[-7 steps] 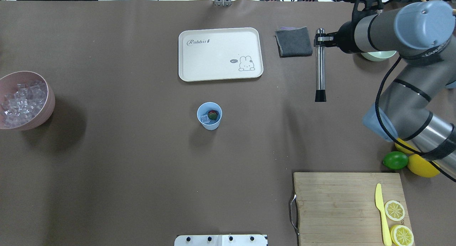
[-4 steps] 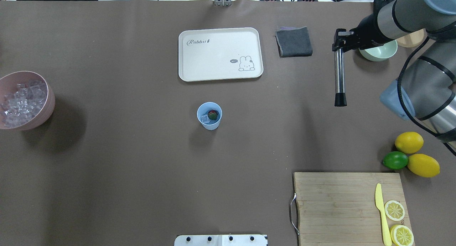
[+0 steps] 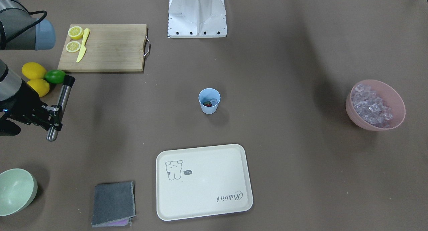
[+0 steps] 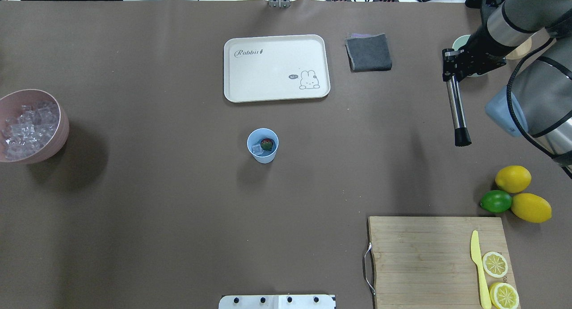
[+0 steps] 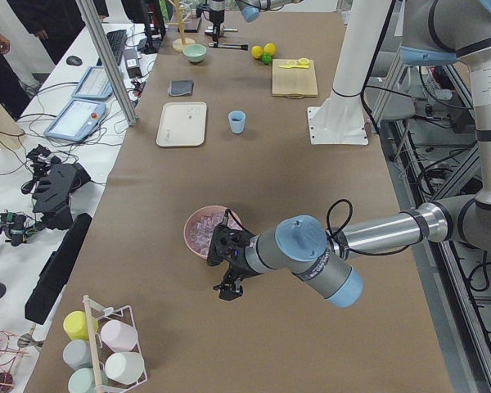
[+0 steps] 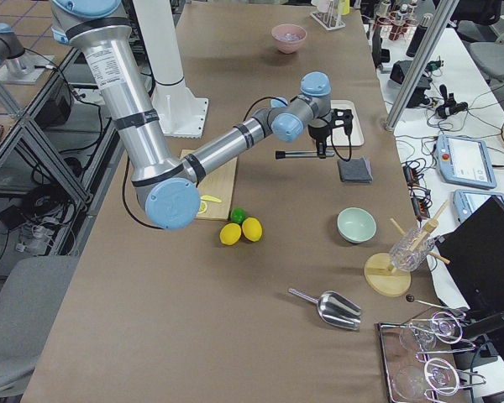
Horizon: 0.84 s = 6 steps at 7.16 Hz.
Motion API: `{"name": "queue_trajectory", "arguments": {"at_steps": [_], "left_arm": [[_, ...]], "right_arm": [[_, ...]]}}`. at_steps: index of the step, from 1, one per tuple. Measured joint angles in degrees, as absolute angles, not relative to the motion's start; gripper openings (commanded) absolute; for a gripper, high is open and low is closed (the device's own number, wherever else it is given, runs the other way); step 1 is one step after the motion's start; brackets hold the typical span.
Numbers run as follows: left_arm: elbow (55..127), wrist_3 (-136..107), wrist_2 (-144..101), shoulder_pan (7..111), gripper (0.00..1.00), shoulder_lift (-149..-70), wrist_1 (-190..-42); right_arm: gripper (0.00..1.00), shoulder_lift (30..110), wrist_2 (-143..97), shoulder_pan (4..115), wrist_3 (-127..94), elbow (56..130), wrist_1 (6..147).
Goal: Mash ice and strawberries in cup
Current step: 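Lower the muddler onto the table with the right gripper and release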
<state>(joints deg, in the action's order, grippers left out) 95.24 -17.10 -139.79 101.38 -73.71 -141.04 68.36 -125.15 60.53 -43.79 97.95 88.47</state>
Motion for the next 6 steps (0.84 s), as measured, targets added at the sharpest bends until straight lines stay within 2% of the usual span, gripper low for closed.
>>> {"name": "queue_trajectory", "arguments": {"at_steps": [6], "left_arm": [[95.5, -17.2, -139.8, 101.1, 0.98, -74.6, -141.0]], "right_arm": [[0.0, 66.9, -119.9, 60.3, -35.8, 84.5, 82.8]]}}
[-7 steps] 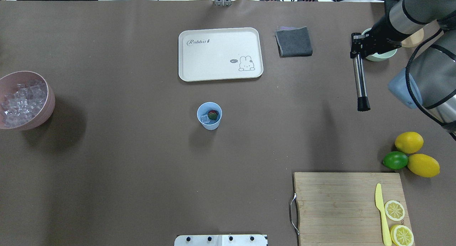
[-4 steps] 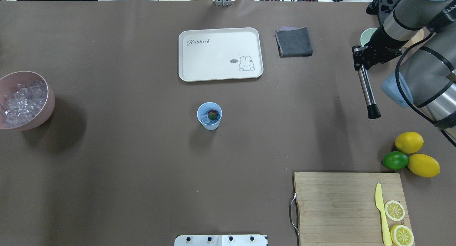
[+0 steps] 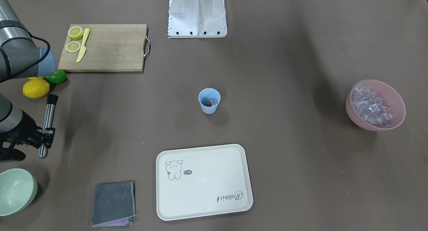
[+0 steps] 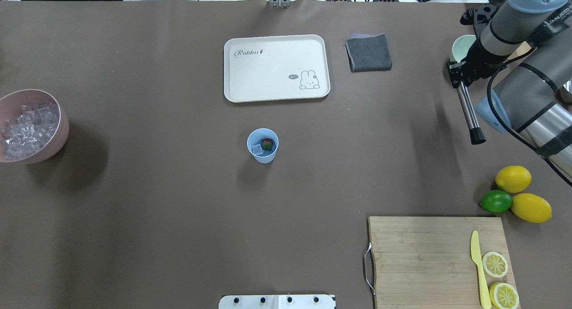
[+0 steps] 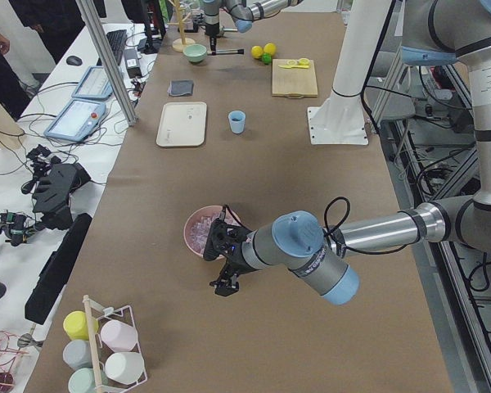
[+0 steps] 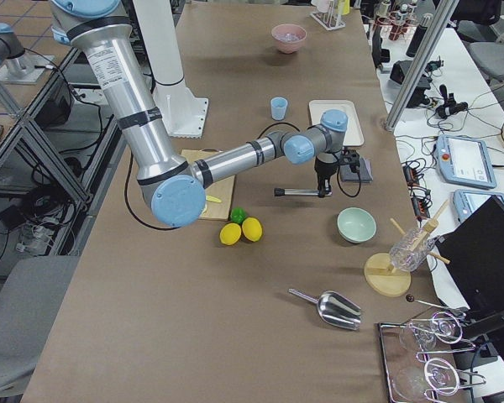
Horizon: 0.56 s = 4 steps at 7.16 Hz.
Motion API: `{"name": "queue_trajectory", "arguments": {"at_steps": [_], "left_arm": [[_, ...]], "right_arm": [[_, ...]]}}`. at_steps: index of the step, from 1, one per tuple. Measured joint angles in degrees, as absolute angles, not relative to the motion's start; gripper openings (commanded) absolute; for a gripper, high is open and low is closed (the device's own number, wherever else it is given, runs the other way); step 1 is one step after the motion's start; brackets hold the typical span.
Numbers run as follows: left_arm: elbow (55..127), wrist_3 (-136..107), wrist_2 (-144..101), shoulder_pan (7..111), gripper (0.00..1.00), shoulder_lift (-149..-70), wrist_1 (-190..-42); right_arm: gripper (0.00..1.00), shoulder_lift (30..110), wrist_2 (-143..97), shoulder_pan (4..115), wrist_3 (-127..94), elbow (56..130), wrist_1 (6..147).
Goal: Mash ice and strawberries in cup
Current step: 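Lower the muddler onto the table with the right gripper and release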
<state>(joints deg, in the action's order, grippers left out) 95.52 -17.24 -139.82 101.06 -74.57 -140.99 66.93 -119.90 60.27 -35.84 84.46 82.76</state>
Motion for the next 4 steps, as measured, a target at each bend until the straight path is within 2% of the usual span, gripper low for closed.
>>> {"name": "queue_trajectory", "arguments": {"at_steps": [4], "left_arm": [[94.8, -17.6, -139.9, 100.4, 0.98, -76.4, -140.5]], "right_arm": [[0.0, 66.6, -115.3, 57.6, -38.0, 82.8, 82.0]]}}
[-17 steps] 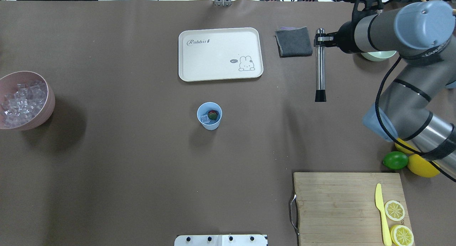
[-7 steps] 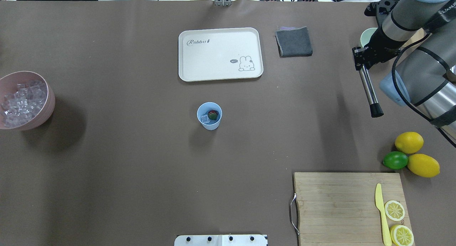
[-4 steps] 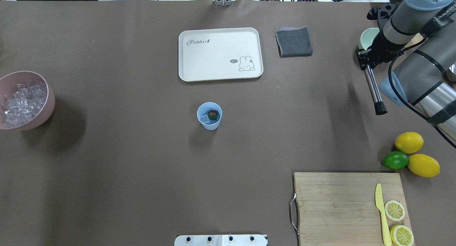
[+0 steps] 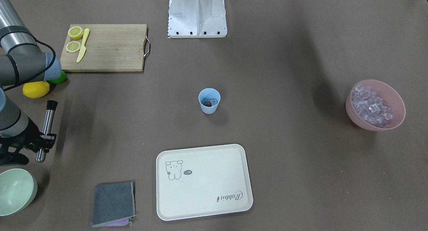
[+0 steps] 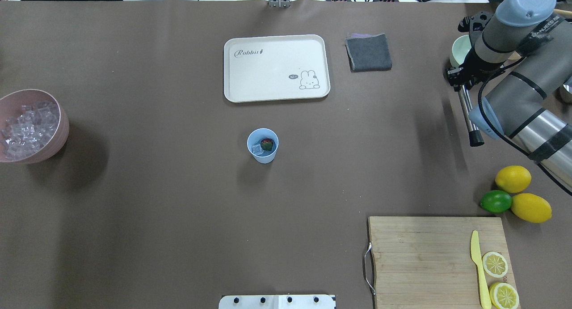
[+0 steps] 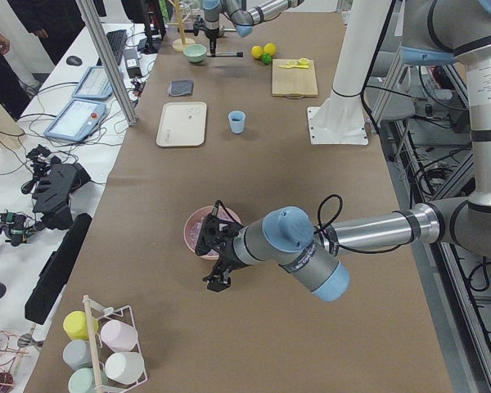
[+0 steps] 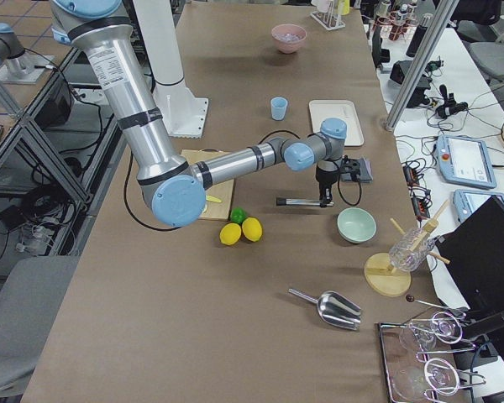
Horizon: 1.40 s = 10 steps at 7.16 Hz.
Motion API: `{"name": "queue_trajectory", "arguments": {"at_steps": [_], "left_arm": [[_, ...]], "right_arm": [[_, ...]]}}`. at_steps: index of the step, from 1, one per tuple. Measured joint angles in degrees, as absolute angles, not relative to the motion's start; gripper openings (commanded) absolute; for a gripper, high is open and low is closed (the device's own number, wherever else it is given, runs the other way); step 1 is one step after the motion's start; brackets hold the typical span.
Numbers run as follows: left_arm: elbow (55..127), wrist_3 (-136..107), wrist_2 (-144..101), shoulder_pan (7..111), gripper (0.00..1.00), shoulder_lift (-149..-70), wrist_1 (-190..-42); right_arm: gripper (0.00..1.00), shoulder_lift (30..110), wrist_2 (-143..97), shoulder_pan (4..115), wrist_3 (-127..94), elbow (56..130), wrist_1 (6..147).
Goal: Mash ice and strawberries in cup
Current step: 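Lower the muddler onto the table with the right gripper and release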
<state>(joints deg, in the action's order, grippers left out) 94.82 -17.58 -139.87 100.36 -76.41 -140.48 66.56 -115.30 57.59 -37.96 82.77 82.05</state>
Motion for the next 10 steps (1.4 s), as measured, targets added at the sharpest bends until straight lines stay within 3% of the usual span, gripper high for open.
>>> {"name": "queue_trajectory", "arguments": {"at_steps": [10], "left_arm": [[94.4, -17.6, -140.0, 100.2, 0.98, -77.0, -140.3]], "right_arm": [[0.0, 66.9, -113.1, 53.2, -38.4, 81.9, 82.0]]}}
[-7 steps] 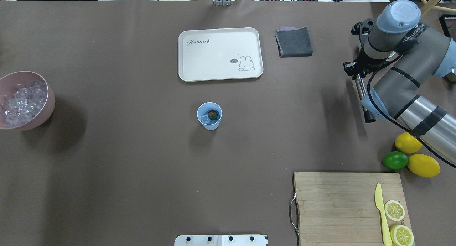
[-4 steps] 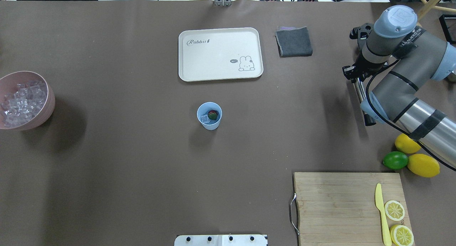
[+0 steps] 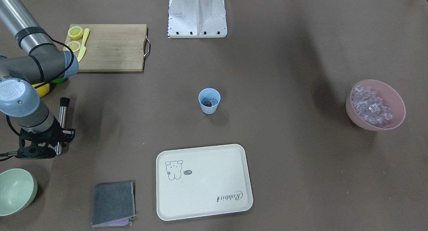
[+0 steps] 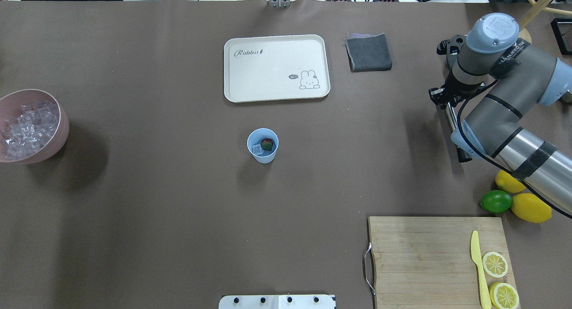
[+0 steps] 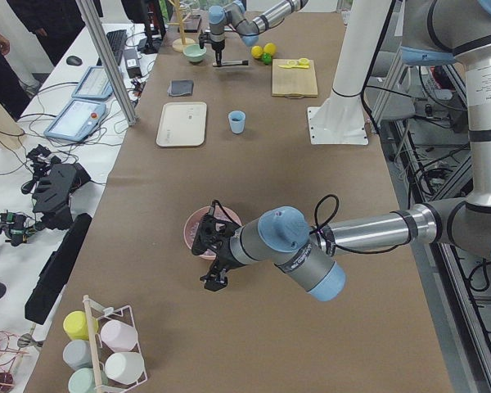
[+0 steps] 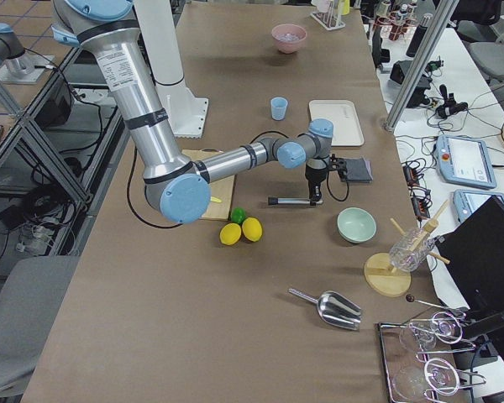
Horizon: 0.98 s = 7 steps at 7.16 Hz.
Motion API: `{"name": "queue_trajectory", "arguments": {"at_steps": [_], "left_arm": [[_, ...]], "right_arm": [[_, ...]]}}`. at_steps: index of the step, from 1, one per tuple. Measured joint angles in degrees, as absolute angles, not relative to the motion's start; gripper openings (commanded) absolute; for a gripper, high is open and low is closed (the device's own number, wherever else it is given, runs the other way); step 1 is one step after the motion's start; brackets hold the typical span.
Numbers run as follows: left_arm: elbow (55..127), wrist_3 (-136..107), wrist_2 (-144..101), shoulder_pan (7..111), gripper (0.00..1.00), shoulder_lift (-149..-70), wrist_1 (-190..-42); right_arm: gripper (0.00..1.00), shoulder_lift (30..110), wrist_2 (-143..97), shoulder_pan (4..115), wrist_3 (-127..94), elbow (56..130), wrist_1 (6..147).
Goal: Mash ice and strawberries in cup
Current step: 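Lower the muddler onto the table with the right gripper and release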
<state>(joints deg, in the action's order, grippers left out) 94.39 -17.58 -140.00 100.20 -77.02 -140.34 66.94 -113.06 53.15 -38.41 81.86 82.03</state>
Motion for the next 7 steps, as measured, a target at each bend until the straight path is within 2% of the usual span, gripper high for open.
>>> {"name": "queue_trajectory", "arguments": {"at_steps": [1, 2, 7], "left_arm": [[94.4, -17.6, -140.0, 100.2, 0.98, -77.1, -140.3], [94.3, -17.6, -140.0, 100.2, 0.98, -77.3, -140.3], [94.4, -17.4, -140.1, 100.2, 0.98, -77.8, -139.3]], "right_arm": [[0.21, 67.0, -113.0, 53.1, -38.4, 81.7, 82.0], [0.99, 67.0, -112.8, 53.0, -38.5, 81.6, 82.0], [1.0, 66.4, -110.9, 53.1, -39.0, 82.1, 81.5]]}}
